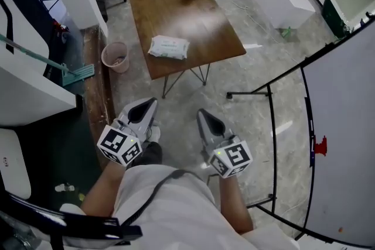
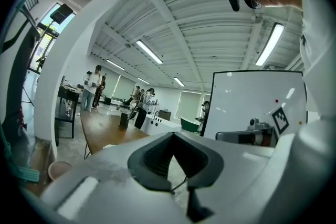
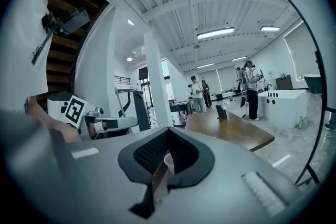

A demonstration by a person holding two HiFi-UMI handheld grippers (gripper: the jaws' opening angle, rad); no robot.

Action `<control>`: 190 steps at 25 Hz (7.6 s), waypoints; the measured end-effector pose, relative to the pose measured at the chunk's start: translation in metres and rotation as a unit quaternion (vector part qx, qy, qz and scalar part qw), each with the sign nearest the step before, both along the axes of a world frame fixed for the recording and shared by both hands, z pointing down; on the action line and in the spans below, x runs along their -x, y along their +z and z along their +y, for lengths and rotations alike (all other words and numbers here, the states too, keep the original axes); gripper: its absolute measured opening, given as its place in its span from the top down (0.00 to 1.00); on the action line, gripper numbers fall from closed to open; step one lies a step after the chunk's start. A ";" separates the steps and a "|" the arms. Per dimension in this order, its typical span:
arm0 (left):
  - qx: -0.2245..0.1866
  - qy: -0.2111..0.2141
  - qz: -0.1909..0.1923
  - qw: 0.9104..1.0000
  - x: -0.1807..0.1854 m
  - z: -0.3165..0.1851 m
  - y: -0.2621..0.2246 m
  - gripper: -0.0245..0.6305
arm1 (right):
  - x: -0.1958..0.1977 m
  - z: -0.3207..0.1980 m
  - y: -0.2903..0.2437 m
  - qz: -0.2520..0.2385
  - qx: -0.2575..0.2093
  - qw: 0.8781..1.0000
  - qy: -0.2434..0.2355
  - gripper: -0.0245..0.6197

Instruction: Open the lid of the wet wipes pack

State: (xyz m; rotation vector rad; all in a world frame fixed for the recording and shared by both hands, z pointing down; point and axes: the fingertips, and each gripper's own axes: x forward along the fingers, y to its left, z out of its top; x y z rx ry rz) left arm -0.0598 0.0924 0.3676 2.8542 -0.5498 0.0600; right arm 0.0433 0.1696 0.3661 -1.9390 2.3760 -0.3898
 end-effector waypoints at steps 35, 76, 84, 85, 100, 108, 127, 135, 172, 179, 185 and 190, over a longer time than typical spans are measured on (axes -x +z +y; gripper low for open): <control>0.019 0.047 -0.029 0.998 -0.032 -0.233 0.020 0.95 | -0.022 -0.232 -0.003 0.008 0.024 0.999 0.031 0.95; 0.093 -0.074 -0.188 0.975 -0.119 -0.302 0.202 0.89 | -0.057 -0.382 0.210 0.272 0.186 0.897 -0.295 0.65; 0.106 -0.089 -0.209 0.968 -0.125 -0.310 0.232 0.94 | -0.060 -0.393 0.240 0.309 0.211 0.866 -0.330 0.54; 0.107 -0.089 -0.211 0.968 -0.125 -0.311 0.234 0.94 | -0.060 -0.394 0.242 0.310 0.213 0.865 -0.332 0.53; 0.133 -0.082 -0.234 0.960 -0.137 -0.307 0.265 0.96 | -0.061 -0.397 0.261 0.320 0.228 0.845 -0.362 0.51; 0.128 -0.079 -0.236 0.960 -0.140 -0.308 0.269 0.96 | -0.064 -0.400 0.264 0.255 0.269 0.848 -0.378 0.51; 0.122 -0.071 -0.232 0.962 -0.142 -0.307 0.270 0.96 | -0.067 -0.402 0.263 0.166 0.317 0.838 -0.413 0.51; 0.137 -0.074 -0.229 0.961 -0.141 -0.308 0.272 0.96 | -0.068 -0.405 0.259 0.133 0.330 0.832 -0.426 0.51; 0.133 -0.092 -0.233 0.959 -0.127 -0.310 0.237 0.96 | -0.137 -0.464 0.236 0.112 0.250 0.938 -0.213 0.65; 0.119 -0.103 -0.218 0.963 -0.119 -0.314 0.217 0.96 | -0.134 -0.460 0.223 0.116 0.237 0.943 -0.202 0.66; 0.101 -0.103 -0.197 0.970 -0.111 -0.317 0.192 0.96 | -0.126 -0.448 0.207 0.114 0.226 0.950 -0.184 0.67; 0.087 -0.093 -0.181 0.975 -0.106 -0.313 0.169 0.96 | -0.120 -0.432 0.188 0.109 0.212 0.958 -0.160 0.68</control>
